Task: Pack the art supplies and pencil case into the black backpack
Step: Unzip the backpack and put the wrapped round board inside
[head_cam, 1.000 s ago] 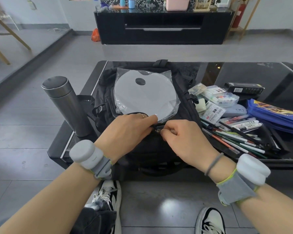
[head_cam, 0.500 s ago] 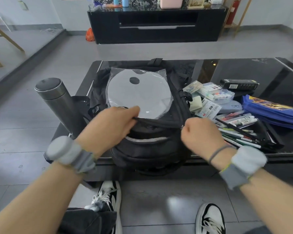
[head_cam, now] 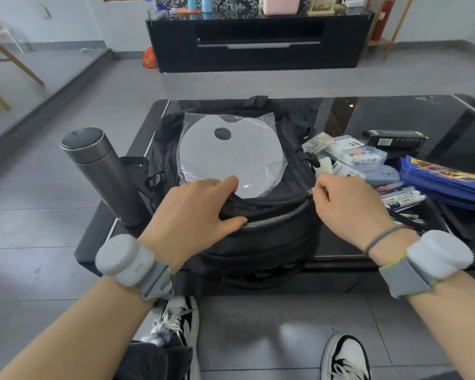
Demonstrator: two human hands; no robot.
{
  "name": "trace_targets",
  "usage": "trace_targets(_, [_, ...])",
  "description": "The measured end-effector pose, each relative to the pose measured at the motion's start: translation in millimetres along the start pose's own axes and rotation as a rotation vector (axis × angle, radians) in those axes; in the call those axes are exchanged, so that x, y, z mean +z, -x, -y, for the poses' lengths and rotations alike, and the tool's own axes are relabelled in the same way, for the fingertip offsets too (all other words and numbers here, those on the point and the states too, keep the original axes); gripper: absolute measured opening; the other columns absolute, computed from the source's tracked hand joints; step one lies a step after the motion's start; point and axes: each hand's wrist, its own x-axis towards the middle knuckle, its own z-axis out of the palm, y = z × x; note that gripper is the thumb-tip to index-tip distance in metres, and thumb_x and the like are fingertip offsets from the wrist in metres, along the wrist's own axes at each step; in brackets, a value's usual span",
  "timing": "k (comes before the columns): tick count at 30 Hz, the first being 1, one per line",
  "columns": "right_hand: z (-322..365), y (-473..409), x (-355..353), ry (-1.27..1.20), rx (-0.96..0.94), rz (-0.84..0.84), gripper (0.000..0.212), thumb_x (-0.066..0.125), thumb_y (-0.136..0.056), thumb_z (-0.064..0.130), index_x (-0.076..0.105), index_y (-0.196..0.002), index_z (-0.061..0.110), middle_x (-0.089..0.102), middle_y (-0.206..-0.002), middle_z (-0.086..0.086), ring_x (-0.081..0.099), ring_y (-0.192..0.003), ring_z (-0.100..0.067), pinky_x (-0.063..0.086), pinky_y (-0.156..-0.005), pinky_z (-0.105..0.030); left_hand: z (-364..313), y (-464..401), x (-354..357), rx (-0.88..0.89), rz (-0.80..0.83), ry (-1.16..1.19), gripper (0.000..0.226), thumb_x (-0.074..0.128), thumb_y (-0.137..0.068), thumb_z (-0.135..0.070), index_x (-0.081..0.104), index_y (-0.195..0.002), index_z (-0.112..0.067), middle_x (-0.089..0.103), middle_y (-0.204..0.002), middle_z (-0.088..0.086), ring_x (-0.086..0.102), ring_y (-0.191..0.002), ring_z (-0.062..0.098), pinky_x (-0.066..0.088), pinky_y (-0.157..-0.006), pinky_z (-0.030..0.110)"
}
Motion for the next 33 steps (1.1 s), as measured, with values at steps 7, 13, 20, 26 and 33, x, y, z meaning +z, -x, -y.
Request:
trace_targets(7, [-5.6,2.1,-6.8,-0.065,-0.032,0.038,0.023,0.046,-0.097,0.027,0.057,-0.080,0.017,0.060,-0.067,-0.003,0.052,-0.068,-0.030,0.044,-0.058,-0.036,-8.6,-14.0,0.9,0.009,-0.050,-0.347,0.024,0.065,-0.093,-0.030,0.051,-0.078,-0.017,0.048,-0.061,-0.002,0.039,-0.052,0.023,0.018,-0.048,0.026])
trace_targets(13, [-19.1,-2.6,-4.0,0.035,-0.061,0.018,0.023,0.044,-0.101,0.035,0.059,-0.088,0.021,0.062,-0.075,-0.005,0.046,-0.069,-0.030,0.036,-0.057,-0.033,-5.2,-22.0,-6.6,0.141,-0.167,-0.304,0.018,0.064,-0.088,-0.025,0.059,-0.077,-0.013,0.049,-0.080,0.007,0.048,-0.070,0.029,0.040,-0.059,0.040])
trace_targets(20, [-29.3,-32.8,30.5,0.097,-0.034,-0.019,0.034,0.034,-0.104,0.041,0.057,-0.096,0.018,0.065,-0.085,-0.013,0.060,-0.081,-0.040,0.036,-0.061,-0.036,5.1,-24.9,-7.3,0.267,-0.182,-0.276,0.024,0.046,-0.100,-0.031,0.055,-0.084,-0.015,0.050,-0.094,0.005,0.046,-0.080,0.027,0.044,-0.066,0.044])
trace_targets(26, [-27.4,-75.0,51.0,0.007,-0.008,-0.021,0.034,0.035,-0.102,0.040,0.059,-0.091,0.018,0.065,-0.086,-0.016,0.059,-0.080,-0.039,0.035,-0.060,-0.034,9.7,-23.8,0.7,0.274,-0.122,-0.106,0.024,0.042,-0.103,-0.034,0.044,-0.086,-0.019,0.048,-0.077,-0.004,0.051,-0.065,0.023,0.044,-0.045,0.039])
trace_targets(33, [-22.1,-112.9,65.4,-0.053,0.042,0.015,0.031,0.037,-0.099,0.038,0.056,-0.087,0.017,0.062,-0.084,-0.014,0.058,-0.081,-0.039,0.043,-0.065,-0.039,17.1,-28.0,-0.4,0.317,-0.154,-0.020,0.027,0.049,-0.103,-0.033,0.049,-0.083,-0.016,0.046,-0.069,-0.005,0.046,-0.057,0.020,0.039,-0.043,0.036])
